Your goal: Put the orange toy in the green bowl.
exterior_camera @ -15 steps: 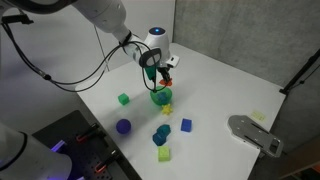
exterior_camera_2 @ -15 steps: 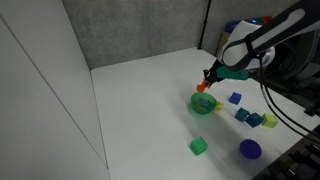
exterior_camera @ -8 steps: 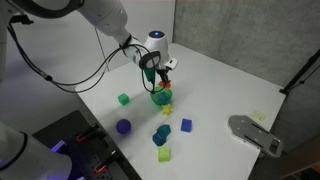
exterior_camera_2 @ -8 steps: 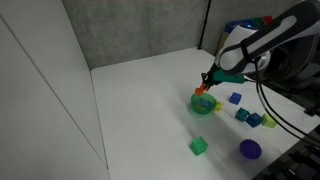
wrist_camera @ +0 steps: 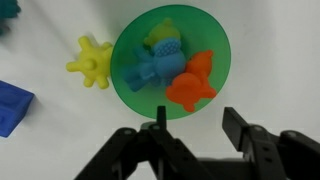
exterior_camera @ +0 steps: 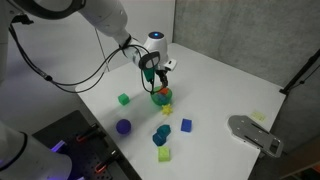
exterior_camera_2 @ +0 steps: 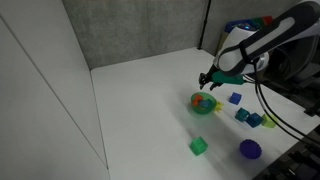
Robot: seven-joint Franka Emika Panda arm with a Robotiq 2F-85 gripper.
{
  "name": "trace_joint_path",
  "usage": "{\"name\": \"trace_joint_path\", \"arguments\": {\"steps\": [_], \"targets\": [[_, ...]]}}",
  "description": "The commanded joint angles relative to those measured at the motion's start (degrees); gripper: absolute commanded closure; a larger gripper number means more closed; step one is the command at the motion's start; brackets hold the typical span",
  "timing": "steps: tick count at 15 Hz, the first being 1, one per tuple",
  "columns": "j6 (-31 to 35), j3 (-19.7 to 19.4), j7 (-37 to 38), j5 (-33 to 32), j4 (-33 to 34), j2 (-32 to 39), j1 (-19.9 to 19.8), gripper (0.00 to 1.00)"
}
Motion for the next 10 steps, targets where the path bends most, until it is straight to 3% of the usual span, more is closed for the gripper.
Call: {"name": "trace_joint_path", "arguments": {"steps": [1,3,10], "targets": [[-3.99,1.82,-0.84,0.95,-0.97,-4.53,-1.29,0.07],[-6.85,2.85,-1.69,1.45,-1.95,-7.73,-2.11,0.00],[-20.55,2.42,-2.53,0.10,-5.47,-20.38,-3.73,0.00]]}}
